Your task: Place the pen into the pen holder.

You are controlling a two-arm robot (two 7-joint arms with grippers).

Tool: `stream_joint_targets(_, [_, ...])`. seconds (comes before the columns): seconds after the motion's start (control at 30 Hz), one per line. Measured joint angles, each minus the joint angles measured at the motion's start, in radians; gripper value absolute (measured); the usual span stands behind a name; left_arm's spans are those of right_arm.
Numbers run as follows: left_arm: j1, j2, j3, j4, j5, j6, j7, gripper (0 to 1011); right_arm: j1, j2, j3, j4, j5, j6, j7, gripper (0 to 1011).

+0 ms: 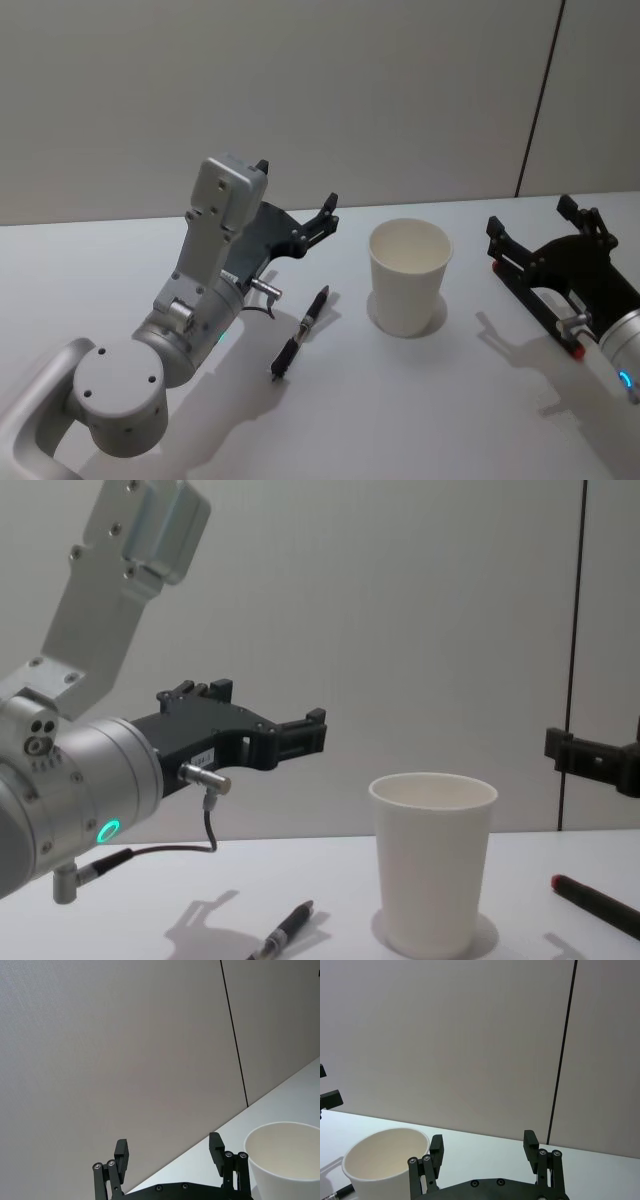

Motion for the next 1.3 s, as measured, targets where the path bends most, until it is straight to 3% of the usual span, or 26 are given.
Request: stream_joint_targets(1.3, [0.0,0.0,0.0,0.0,0.0,0.0,0.0,1001,0.0,0.0,0.0,0.0,0.0,0.0,0.0,1001])
